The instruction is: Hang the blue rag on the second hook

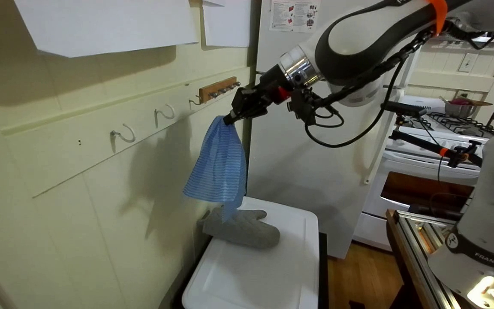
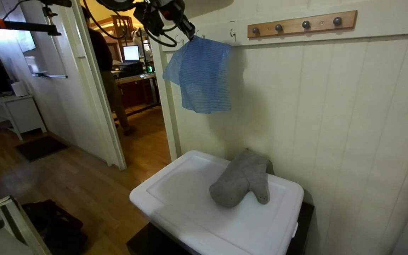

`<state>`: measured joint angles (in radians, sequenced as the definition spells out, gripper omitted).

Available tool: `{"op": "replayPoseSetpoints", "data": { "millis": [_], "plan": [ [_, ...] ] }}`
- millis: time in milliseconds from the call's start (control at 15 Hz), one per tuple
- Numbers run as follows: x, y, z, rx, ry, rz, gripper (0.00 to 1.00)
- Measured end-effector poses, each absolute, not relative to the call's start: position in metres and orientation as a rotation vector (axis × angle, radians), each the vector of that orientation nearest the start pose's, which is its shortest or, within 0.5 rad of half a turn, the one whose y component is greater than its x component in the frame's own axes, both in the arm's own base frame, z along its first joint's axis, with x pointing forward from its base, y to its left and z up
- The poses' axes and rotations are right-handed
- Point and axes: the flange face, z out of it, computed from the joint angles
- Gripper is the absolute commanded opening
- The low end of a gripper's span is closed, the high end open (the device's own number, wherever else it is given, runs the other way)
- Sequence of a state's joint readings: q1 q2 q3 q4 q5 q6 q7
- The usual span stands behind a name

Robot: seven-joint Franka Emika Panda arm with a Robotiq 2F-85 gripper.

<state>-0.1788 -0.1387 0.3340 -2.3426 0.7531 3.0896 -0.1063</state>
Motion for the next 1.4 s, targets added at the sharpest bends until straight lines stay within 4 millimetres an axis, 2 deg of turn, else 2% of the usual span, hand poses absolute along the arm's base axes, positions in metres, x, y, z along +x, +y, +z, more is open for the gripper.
{"op": "replayPoseSetpoints", "data": {
  "millis": [467, 667, 1267, 1400],
  "plan": [
    [0.539, 0.060, 0.533, -2.428, 0.379, -1.247, 0.00],
    [0.545, 0.070, 0.549, -2.396, 0.336, -1.281, 0.01],
    [0.546, 0.069, 0.552, -2.392, 0.335, -1.286, 0.00],
    [0.547, 0.073, 0.559, -2.384, 0.312, -1.303, 0.00]
  ]
}}
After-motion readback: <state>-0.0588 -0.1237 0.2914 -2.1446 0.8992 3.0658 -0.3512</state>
